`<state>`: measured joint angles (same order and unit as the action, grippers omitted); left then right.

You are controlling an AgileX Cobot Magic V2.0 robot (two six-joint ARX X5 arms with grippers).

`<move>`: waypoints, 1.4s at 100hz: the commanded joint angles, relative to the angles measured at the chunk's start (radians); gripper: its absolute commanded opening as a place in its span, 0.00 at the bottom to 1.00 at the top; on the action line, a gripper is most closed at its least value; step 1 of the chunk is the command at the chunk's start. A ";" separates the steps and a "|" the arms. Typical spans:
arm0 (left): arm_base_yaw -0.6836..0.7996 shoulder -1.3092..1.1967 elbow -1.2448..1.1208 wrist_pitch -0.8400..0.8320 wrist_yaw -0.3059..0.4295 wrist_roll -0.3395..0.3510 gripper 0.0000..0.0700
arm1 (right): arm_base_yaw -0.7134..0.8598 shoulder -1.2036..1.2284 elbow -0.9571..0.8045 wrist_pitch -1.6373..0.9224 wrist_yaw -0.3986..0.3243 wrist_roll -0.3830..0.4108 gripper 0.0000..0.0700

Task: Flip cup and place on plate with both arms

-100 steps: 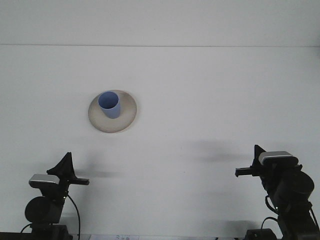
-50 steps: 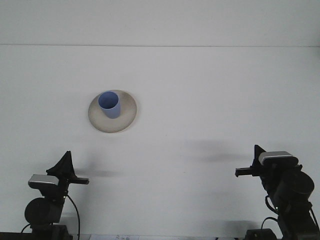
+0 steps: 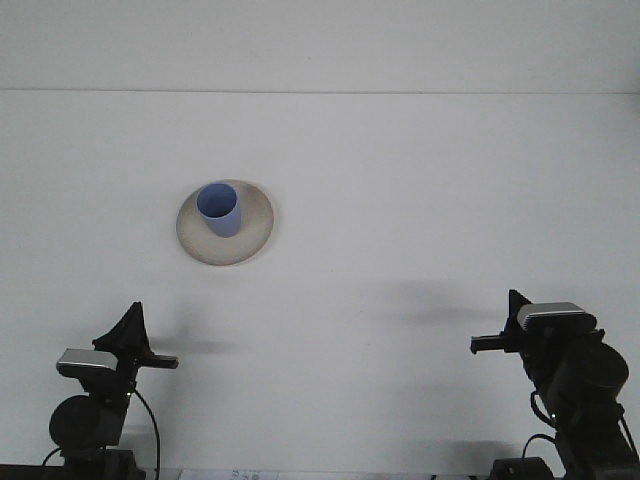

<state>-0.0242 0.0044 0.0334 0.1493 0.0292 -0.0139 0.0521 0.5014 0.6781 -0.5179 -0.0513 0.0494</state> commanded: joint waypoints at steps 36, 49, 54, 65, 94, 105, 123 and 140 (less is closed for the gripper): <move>0.001 -0.001 -0.018 0.010 0.002 -0.005 0.02 | 0.000 -0.171 -0.246 0.426 0.003 0.006 0.00; 0.001 -0.001 -0.018 0.010 0.002 -0.005 0.02 | 0.000 -0.287 -0.399 0.606 0.000 0.006 0.00; 0.001 -0.001 -0.018 0.010 0.002 -0.005 0.02 | 0.000 -0.335 -0.452 0.646 0.000 0.006 0.00; 0.001 -0.001 -0.018 0.010 0.002 -0.005 0.02 | 0.000 -0.439 -0.546 0.654 0.000 0.006 0.00; 0.001 -0.001 -0.017 0.008 0.002 -0.005 0.02 | -0.003 -0.500 -0.666 0.705 0.000 0.014 0.00; 0.001 -0.001 -0.017 0.009 0.002 -0.005 0.02 | -0.004 -0.500 -0.666 0.705 -0.001 0.014 0.00; 0.001 -0.001 -0.017 0.009 0.002 -0.005 0.02 | -0.004 -0.500 -0.666 0.705 0.000 0.014 0.00; 0.001 -0.001 -0.017 0.009 0.002 -0.005 0.02 | -0.004 -0.500 -0.665 0.704 0.000 0.014 0.00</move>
<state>-0.0242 0.0044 0.0334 0.1486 0.0296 -0.0166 0.0502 0.0010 0.0147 0.1768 -0.0521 0.0532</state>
